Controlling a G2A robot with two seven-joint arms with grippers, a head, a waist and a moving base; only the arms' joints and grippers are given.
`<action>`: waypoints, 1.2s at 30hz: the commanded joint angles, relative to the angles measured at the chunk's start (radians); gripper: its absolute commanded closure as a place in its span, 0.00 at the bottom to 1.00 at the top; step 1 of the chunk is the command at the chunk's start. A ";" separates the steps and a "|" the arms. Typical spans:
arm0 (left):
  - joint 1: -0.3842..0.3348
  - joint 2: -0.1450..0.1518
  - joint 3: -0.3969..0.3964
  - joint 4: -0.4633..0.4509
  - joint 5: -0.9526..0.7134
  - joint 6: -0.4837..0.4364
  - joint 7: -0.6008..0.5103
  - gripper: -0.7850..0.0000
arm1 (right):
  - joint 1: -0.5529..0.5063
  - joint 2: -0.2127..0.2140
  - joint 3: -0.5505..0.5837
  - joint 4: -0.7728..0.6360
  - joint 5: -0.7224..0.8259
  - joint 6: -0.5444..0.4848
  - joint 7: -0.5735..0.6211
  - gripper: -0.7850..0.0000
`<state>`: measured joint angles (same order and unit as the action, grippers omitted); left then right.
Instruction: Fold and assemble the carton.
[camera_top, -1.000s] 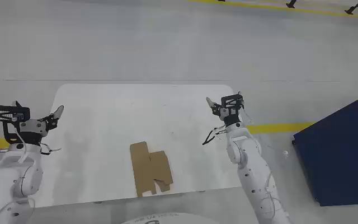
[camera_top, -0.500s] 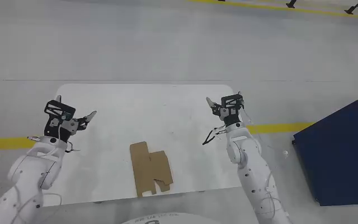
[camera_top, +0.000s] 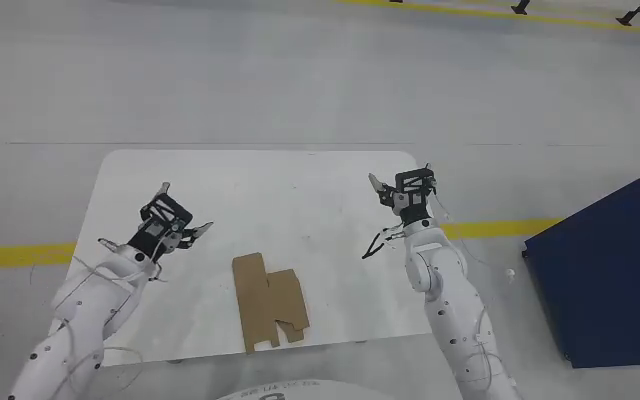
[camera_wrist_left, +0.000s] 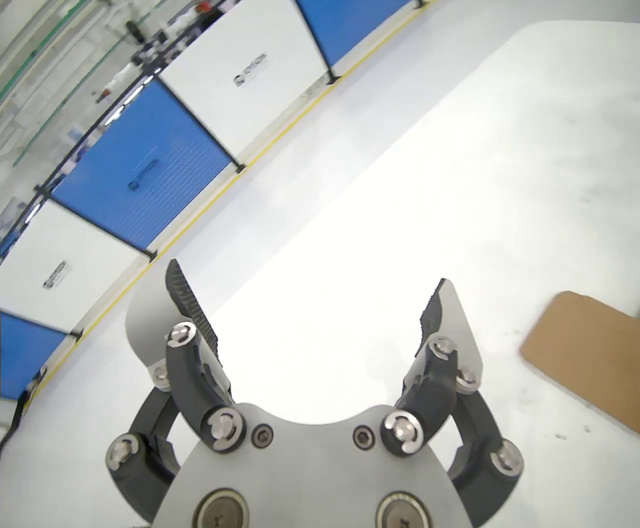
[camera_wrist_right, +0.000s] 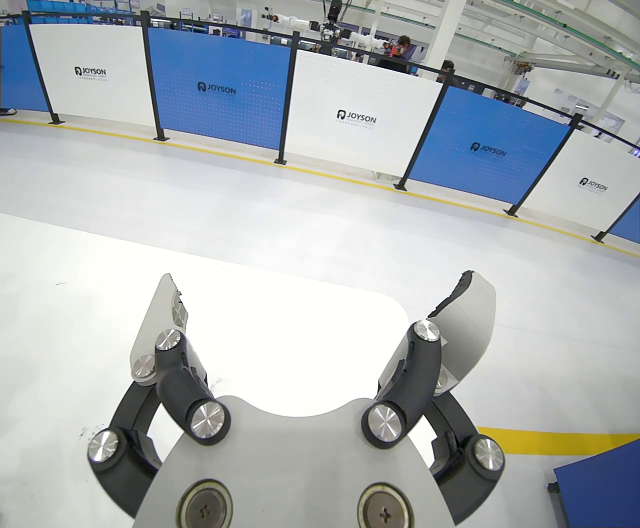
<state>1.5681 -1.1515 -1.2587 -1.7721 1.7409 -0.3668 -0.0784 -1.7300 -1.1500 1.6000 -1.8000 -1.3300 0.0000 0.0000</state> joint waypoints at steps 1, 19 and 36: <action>-0.064 -0.009 0.092 0.029 0.008 -0.110 -0.018 0.00 | 0.000 0.000 0.000 0.000 0.000 0.000 0.000 0.00; -0.273 -0.077 0.487 0.173 0.183 -0.203 -0.040 0.00 | 0.000 0.000 0.000 0.000 0.000 0.000 0.000 0.00; -0.291 -0.112 0.659 0.223 0.414 -0.094 -0.071 0.00 | 0.000 0.000 0.000 0.000 0.000 0.000 0.000 0.00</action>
<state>1.2729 -1.2659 -0.5958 -1.5438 2.1515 -0.4508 -0.1465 -1.7300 -1.1500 1.6000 -1.8000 -1.3300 0.0000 0.0000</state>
